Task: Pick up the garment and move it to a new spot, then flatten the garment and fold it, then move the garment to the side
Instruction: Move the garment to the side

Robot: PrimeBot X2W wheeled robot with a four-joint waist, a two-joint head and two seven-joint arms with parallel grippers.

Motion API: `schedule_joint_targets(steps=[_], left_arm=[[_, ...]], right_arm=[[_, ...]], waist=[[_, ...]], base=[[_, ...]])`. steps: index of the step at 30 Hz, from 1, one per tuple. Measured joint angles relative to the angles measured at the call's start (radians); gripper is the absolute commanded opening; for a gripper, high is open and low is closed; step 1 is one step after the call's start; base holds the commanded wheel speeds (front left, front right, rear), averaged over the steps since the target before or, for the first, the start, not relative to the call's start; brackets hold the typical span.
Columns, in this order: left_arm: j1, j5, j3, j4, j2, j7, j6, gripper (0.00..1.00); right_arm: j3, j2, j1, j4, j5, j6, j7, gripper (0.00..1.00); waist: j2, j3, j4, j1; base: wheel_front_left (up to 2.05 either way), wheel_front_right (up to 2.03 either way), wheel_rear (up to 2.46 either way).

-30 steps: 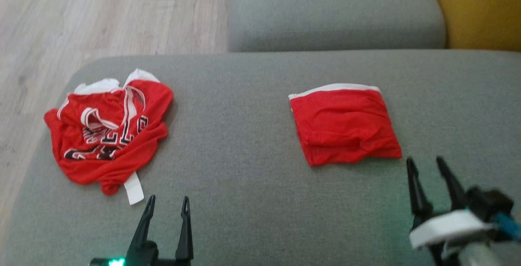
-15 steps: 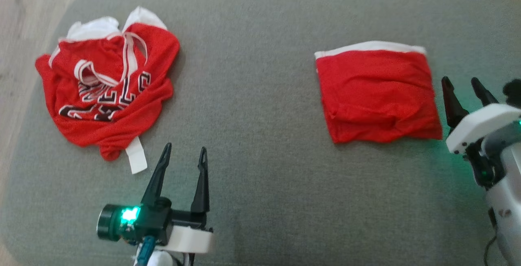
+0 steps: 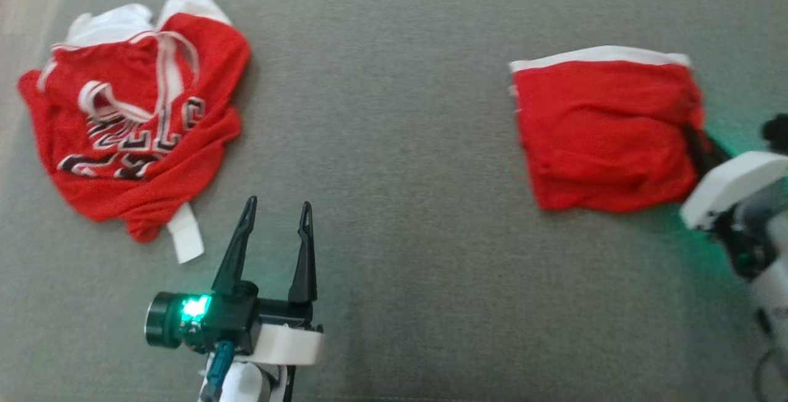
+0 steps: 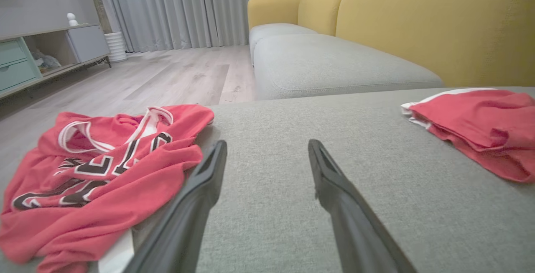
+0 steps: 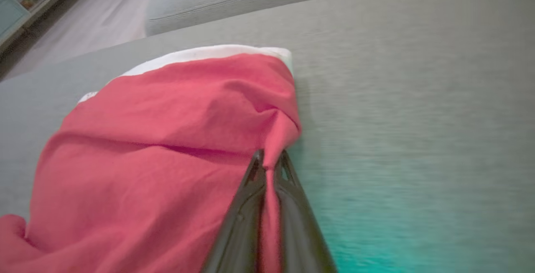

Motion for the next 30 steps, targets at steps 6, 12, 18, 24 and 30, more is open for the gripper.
schedule_joint_targets(steps=[6,12,18,24,30], left_arm=[[-0.027,0.02,0.014,-0.031,0.0,0.0,-0.016,1.0],[-0.151,0.064,-0.002,-0.106,0.004,0.0,-0.05,1.0],[-0.186,0.08,-0.025,-0.157,0.018,0.0,-0.068,1.0],[-0.218,0.091,-0.065,-0.164,0.035,0.0,-0.08,1.0],[-0.237,0.091,-0.076,-0.165,0.04,0.0,-0.078,1.0]], right_arm=[[0.015,-0.167,-0.054,0.007,0.022,0.0,0.013,0.0],[0.001,-0.362,-0.114,-0.005,0.022,0.0,0.013,0.0],[-0.035,-0.448,-0.152,-0.024,0.042,0.0,0.006,0.0],[-0.044,-0.471,-0.198,-0.036,-0.086,0.0,-0.001,0.0],[-0.106,-0.466,-0.219,0.001,-0.231,0.0,-0.024,0.35]], waist=[[0.0,0.052,-0.065,0.0],[0.0,0.181,-0.118,0.0002],[0.0,0.274,-0.159,0.0003],[0.0,0.318,-0.191,0.0002],[0.0,0.316,-0.182,0.0002]], base=[[0.0,0.0,0.0],[0.0,0.0,0.0],[0.0,0.0,0.0],[0.0,0.0,0.0],[0.0,0.0,0.0]])
